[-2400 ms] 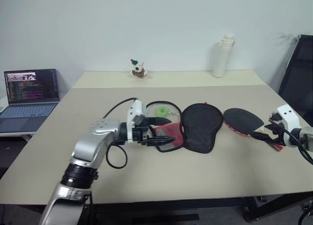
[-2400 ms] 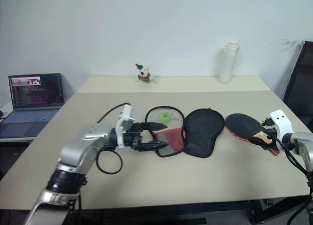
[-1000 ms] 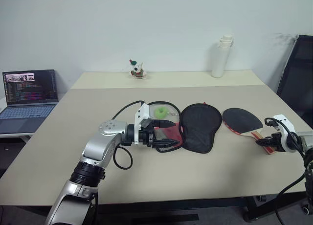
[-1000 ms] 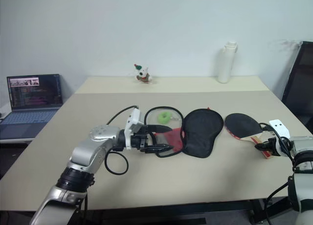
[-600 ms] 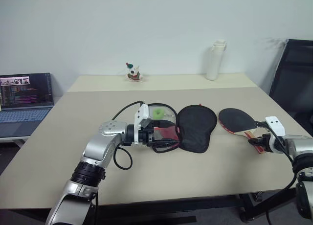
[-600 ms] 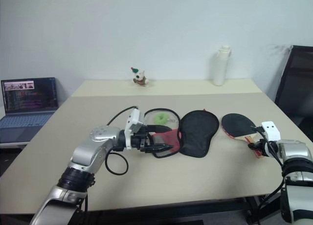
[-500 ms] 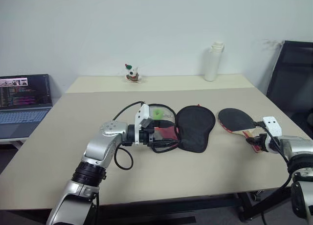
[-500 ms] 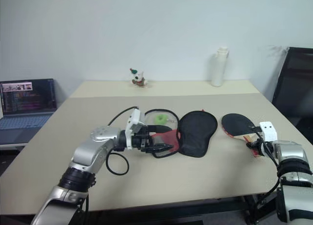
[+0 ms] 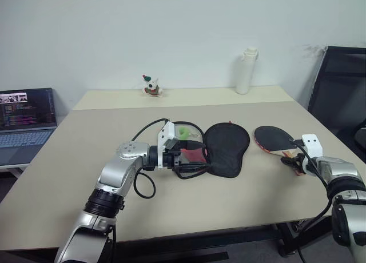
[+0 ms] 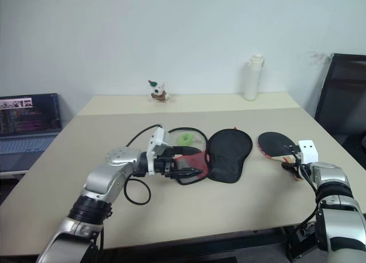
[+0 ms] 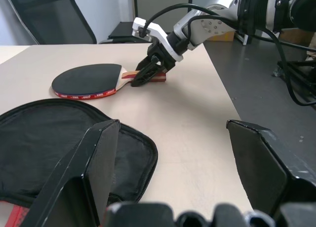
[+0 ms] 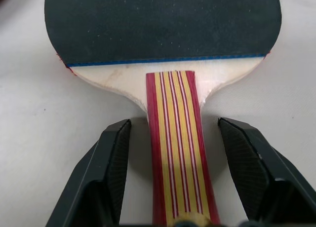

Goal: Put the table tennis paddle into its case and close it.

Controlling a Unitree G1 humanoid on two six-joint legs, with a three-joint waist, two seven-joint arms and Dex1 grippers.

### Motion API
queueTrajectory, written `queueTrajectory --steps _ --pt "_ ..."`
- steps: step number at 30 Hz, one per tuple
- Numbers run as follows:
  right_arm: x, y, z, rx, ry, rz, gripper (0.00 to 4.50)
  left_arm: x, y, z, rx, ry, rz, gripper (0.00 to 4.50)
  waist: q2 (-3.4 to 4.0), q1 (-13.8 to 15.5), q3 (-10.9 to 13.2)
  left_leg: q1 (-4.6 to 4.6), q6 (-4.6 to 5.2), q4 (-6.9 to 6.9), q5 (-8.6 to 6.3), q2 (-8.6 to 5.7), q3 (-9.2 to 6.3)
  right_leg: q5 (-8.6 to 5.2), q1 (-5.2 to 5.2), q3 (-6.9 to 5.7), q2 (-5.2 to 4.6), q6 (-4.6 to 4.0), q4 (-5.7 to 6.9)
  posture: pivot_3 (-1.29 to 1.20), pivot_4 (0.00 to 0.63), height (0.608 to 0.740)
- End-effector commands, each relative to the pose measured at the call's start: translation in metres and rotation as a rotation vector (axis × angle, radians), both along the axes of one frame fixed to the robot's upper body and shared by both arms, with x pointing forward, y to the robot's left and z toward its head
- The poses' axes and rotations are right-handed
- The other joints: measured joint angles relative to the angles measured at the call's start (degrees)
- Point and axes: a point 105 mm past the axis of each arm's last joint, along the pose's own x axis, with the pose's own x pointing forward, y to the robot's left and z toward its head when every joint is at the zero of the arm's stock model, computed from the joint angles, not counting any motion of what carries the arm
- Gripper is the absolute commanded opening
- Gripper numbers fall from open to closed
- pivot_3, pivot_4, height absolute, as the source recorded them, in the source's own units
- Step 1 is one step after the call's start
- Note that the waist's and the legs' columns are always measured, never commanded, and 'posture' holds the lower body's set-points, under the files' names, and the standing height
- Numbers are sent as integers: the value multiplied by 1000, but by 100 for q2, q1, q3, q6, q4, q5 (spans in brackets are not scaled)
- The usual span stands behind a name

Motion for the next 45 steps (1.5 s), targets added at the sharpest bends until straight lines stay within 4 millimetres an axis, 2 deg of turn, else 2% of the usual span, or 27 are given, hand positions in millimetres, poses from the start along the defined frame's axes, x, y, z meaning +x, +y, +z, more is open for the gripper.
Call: queueTrajectory --steps 1,2,6,10,14,18,21,22,27,32,35,45 --pt "0 2 -10 -16 24 -16 2650 -1 0 12 -14 -57 0 3771 0 -6 0 0 0 0 0 0 0 0 0 1 0 0 0 0 150 740" --pt "0 2 -10 -13 22 -24 2460 -1 0 12 -13 -56 2 3771 0 -9 0 0 0 0 0 0 1 1 0 2 0 2 0 0 150 740" --pt "2 -1 -7 4 -8 -68 1191 -2 5 10 -10 -51 15 3771 -1 -11 0 0 0 1 0 0 0 2 0 3 -3 3 -1 0 150 740" --pt "11 -4 16 37 -101 -115 1094 -4 14 9 -23 -41 41 3771 0 -14 3 -3 0 1 0 3 2 3 0 7 -6 6 -6 0 150 740" --pt "17 2 54 73 -213 -102 1094 -7 30 8 -32 -32 88 3771 41 -13 36 -22 0 -1 0 5 2 6 -14 9 -15 11 -13 0 150 740" --pt "7 34 99 103 -339 -34 1094 -7 54 5 -11 -20 163 3771 64 -4 41 -131 2 -4 0 6 -1 7 -121 8 -9 20 0 0 150 740" --pt "-7 73 121 175 -400 8 1094 -5 67 5 -3 -19 210 3771 66 13 42 -212 0 -2 1 16 -5 19 -220 4 -7 -1 33 0 150 740" --pt "-11 88 125 211 -409 21 1094 -5 69 5 -2 -17 219 3771 67 32 42 -215 -1 -2 1 17 -4 20 -224 3 -5 -3 33 0 150 740" --pt "-23 161 117 381 -376 59 1094 -6 69 5 5 -14 226 3771 66 112 42 -212 1 -4 0 17 -14 13 -216 -7 -6 5 27 0 150 740" --pt "-25 200 96 434 -310 48 1094 -5 64 6 4 -19 221 3771 66 221 42 -214 1 3 0 3 -10 5 -212 -6 -22 22 23 0 150 740" --pt "-24 209 82 427 -282 32 1094 -5 62 7 3 -23 217 3771 66 236 42 -218 2 3 0 1 -11 19 -212 -8 -25 -1 14 0 150 740" --pt "-24 209 55 330 -262 -11 1094 -8 60 7 7 -25 217 3771 66 206 42 -216 3 0 -1 4 -12 17 -212 -9 -11 2 15 0 150 740"
